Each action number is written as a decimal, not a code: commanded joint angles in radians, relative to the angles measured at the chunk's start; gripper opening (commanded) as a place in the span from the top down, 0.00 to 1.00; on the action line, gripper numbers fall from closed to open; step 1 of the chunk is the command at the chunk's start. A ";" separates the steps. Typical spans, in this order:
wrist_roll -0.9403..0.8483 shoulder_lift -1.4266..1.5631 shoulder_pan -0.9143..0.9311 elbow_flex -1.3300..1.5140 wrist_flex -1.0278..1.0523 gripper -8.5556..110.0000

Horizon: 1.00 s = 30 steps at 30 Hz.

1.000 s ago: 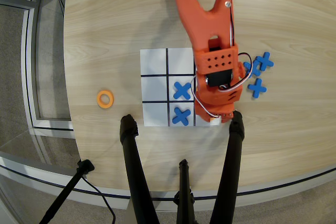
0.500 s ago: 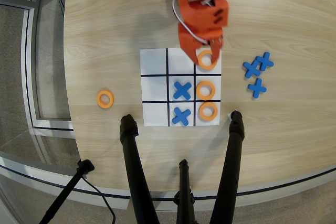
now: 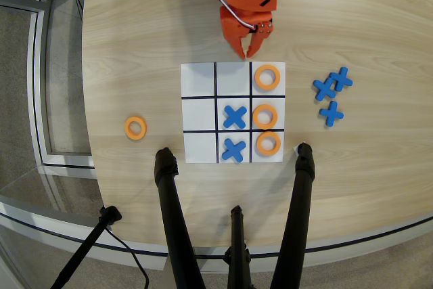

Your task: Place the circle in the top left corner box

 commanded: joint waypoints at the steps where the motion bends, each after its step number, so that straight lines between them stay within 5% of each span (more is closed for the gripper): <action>1: -0.009 0.069 0.037 0.055 0.124 0.93; 10: -0.002 0.080 0.284 0.055 0.160 0.93; 18: 0.000 0.118 1.433 0.055 0.150 0.93; 22: 0.000 0.118 1.805 0.055 0.152 0.93; 30: 0.000 0.117 1.809 0.055 0.153 0.93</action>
